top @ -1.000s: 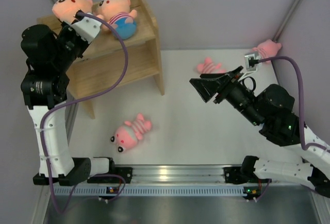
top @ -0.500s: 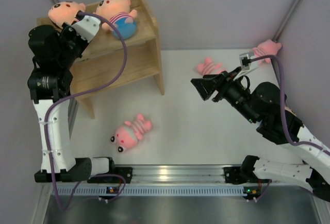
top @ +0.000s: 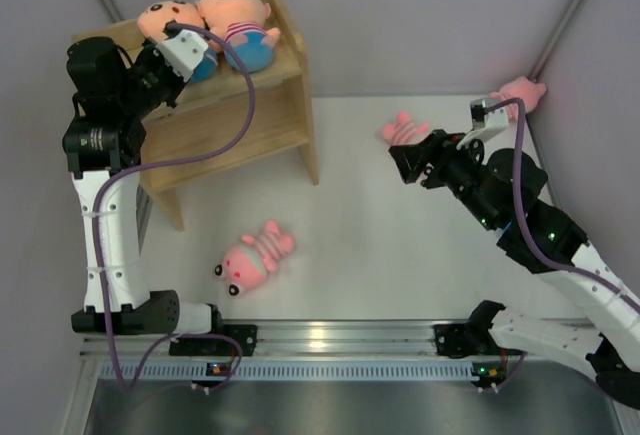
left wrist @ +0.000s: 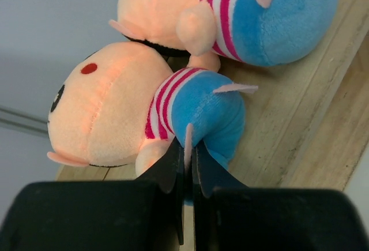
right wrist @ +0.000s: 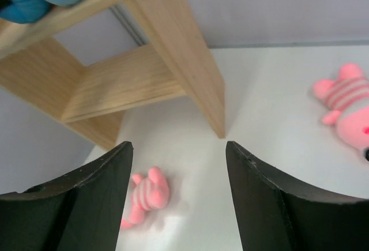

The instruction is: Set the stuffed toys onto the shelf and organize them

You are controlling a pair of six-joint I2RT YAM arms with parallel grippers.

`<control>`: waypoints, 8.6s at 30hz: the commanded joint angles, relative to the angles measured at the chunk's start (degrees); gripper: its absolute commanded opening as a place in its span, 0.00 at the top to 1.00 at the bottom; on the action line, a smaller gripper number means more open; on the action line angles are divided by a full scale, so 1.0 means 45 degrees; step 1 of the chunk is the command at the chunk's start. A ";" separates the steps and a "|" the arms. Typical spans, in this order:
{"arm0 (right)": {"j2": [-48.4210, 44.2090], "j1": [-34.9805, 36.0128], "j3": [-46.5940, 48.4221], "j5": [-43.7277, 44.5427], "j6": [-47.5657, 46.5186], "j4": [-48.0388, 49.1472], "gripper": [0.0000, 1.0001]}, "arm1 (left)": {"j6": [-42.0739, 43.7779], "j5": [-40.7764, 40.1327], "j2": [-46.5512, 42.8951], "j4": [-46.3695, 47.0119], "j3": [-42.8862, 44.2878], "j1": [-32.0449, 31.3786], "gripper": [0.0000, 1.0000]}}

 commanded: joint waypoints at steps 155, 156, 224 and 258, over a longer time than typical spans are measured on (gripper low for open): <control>0.2498 0.2086 -0.0627 -0.1495 -0.6505 0.1285 0.15 | -1.1748 0.1108 -0.3000 1.2409 -1.3838 -0.1884 0.52; 0.2498 0.2067 -0.0627 -0.1553 -0.6505 0.1266 0.15 | -1.1671 0.1264 -0.3020 1.2078 -1.3858 -0.1884 0.47; 0.3279 0.1813 -0.2306 -0.3175 -0.4982 0.2497 0.15 | -0.1532 -0.3578 0.0689 0.4849 -0.7961 -0.5869 1.00; 1.4918 0.0660 0.3123 -1.0926 -0.3869 0.5074 0.12 | -0.3877 -0.3090 -1.1242 -0.3569 -1.1475 -0.3839 0.56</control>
